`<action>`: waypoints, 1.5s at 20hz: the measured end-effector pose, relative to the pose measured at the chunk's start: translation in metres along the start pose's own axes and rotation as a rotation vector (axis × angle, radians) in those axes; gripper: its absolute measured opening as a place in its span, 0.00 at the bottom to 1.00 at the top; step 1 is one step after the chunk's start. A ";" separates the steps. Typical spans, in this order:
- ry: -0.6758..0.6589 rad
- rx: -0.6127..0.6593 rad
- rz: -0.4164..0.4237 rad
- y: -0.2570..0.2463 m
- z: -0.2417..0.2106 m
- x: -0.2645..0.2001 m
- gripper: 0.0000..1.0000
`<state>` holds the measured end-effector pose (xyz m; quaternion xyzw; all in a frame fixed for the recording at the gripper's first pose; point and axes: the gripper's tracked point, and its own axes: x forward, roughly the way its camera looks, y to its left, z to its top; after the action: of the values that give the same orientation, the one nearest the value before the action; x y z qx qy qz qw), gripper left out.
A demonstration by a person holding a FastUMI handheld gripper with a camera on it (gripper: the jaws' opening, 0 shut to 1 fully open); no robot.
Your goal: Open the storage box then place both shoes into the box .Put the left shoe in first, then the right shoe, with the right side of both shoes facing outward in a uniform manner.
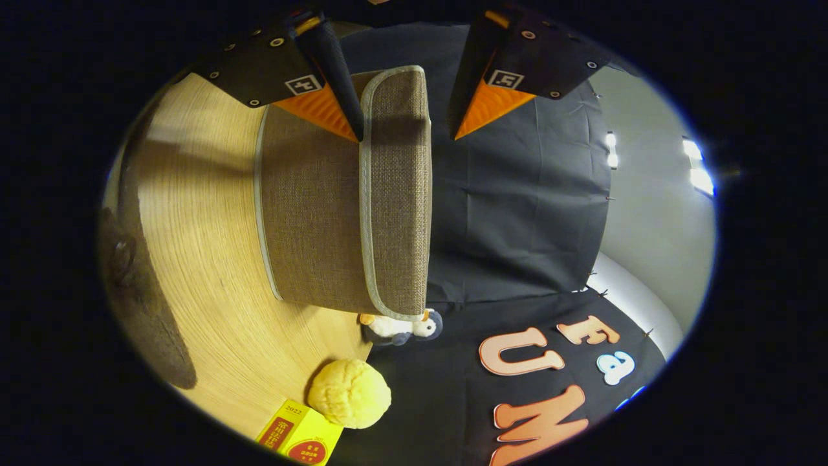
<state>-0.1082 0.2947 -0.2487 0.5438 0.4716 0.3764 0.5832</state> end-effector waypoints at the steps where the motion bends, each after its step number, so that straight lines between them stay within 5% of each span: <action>1: -0.005 -0.004 -0.006 -0.006 -0.002 0.000 0.78; 12: -0.085 0.066 0.149 0.019 0.018 -0.001 0.79; 20: -0.059 -0.001 0.273 0.095 0.016 -0.017 0.70; 23: -0.024 -0.063 0.095 0.065 0.009 0.008 0.53; 26: 0.000 -0.043 0.074 0.077 -0.001 0.022 0.46; 30: -0.022 -0.088 0.059 0.118 -0.003 0.040 0.20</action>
<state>-0.0914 0.3485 -0.1378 0.5354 0.4320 0.4079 0.6003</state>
